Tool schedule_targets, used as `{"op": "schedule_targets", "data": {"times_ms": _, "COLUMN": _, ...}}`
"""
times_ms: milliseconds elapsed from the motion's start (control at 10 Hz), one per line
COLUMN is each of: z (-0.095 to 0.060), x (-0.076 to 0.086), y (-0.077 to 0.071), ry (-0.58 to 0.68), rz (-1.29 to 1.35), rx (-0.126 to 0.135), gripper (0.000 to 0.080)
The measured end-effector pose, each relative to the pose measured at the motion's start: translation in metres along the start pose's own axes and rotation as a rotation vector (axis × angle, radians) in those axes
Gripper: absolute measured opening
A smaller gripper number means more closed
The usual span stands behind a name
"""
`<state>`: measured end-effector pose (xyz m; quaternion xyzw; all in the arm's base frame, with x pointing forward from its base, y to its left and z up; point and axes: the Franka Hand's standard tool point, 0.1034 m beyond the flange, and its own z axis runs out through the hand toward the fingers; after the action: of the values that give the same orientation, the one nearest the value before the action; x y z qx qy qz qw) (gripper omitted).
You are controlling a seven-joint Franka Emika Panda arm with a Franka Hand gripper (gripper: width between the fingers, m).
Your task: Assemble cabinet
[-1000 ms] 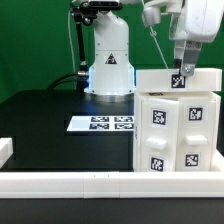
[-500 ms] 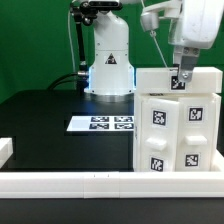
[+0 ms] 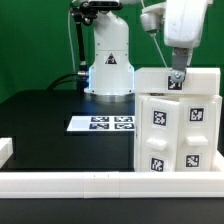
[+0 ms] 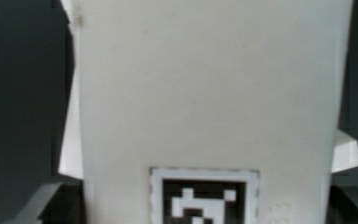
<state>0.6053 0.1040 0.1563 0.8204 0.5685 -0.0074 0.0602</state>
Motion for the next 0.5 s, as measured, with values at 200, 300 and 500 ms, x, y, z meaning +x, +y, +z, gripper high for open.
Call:
{"op": "schedule_targets", "data": {"times_ms": 200, "z": -0.0007, "x": 0.0002, "y": 0.0008, "ry": -0.014, "rz": 0.218, "rx": 0.012, "gripper": 0.0551}}
{"op": "schedule_targets", "data": {"times_ms": 300, "z": 0.0008, "x": 0.0002, "y": 0.0004, "ry": -0.014, "rz": 0.372, "rx": 0.040, "gripper": 0.0553}}
{"op": "schedule_targets", "data": {"times_ms": 500, "z": 0.0006, "x": -0.0004, "y": 0.0030, "ry": -0.001, "rz": 0.622, "rx": 0.096, "gripper": 0.0553}}
